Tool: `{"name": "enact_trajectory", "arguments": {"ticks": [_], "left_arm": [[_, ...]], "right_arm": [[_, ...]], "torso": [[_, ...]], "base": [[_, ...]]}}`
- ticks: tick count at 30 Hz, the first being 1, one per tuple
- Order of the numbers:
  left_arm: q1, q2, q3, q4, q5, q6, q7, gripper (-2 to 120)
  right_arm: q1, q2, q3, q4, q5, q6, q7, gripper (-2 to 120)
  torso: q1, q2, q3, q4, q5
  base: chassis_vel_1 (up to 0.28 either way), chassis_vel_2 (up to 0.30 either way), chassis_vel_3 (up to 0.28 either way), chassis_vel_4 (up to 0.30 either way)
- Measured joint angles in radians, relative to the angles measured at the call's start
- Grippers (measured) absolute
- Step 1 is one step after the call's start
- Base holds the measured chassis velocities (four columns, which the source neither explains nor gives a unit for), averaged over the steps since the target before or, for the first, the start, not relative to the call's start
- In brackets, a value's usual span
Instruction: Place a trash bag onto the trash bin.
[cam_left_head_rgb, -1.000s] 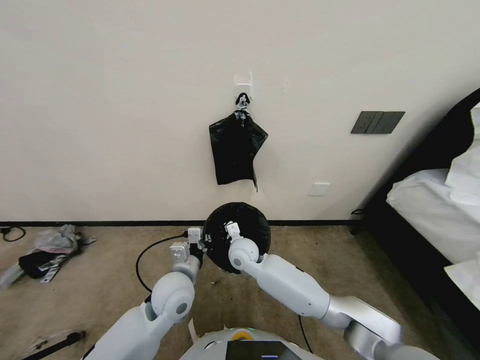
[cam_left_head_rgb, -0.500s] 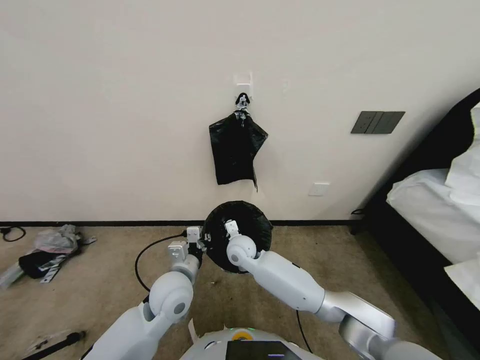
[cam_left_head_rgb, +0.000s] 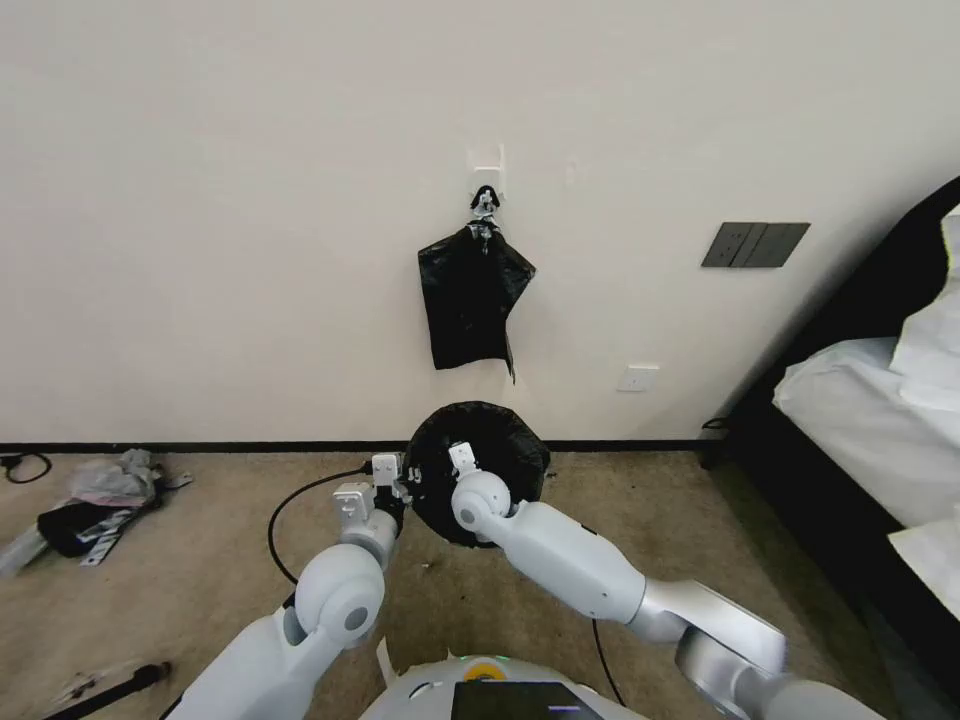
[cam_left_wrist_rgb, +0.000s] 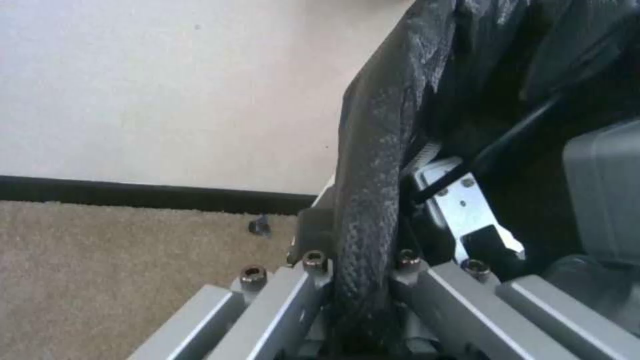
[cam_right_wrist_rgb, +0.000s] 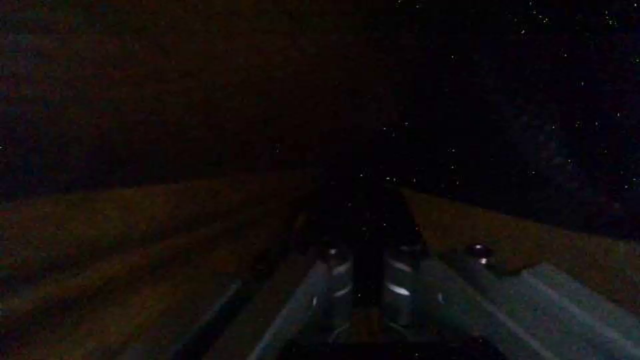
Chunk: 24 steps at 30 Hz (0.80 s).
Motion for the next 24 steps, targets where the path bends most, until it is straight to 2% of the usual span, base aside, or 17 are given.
{"name": "enact_trajectory", "arguments": {"ticks": [24], "left_arm": [[0.002, 0.001, -0.007, -0.007, -0.013, 0.000, -0.002, 1]], "right_arm": [[0.009, 0.000, -0.007, -0.029, 0.002, 0.000, -0.017, 0]], "torso": [[0.000, 0.000, 0.000, 0.0000, 0.0000]], "base": [[0.000, 0.000, 0.000, 0.000]]}}
